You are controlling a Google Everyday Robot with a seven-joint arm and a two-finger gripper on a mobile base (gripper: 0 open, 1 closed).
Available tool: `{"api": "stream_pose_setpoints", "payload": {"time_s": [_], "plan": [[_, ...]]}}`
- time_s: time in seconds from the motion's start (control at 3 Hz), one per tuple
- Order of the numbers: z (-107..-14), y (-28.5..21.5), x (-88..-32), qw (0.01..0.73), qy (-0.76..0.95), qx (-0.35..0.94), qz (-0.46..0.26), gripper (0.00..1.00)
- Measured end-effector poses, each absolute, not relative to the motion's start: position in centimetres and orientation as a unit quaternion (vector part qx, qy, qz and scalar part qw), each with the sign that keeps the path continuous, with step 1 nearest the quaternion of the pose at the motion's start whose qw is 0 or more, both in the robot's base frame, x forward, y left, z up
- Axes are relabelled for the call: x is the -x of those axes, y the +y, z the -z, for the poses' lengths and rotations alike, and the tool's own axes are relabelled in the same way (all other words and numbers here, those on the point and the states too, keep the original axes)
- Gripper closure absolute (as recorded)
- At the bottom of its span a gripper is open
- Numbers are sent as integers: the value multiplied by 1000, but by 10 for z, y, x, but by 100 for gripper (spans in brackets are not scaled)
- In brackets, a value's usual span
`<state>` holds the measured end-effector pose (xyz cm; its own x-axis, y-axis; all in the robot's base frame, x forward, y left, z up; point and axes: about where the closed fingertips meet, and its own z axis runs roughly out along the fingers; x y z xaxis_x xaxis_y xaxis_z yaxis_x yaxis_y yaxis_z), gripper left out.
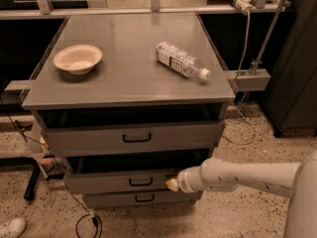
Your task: Close middle drawer
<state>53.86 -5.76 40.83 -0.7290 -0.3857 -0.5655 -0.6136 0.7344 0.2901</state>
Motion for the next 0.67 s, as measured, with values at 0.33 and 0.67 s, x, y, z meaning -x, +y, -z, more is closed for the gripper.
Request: {"api": "stream_pose_setpoints", "payload": {"time_s": [0.33, 0.67], "plan": [[-411, -55, -557, 258, 898, 269, -235, 100], [-420, -42, -581, 275, 891, 279, -230, 100]]}}
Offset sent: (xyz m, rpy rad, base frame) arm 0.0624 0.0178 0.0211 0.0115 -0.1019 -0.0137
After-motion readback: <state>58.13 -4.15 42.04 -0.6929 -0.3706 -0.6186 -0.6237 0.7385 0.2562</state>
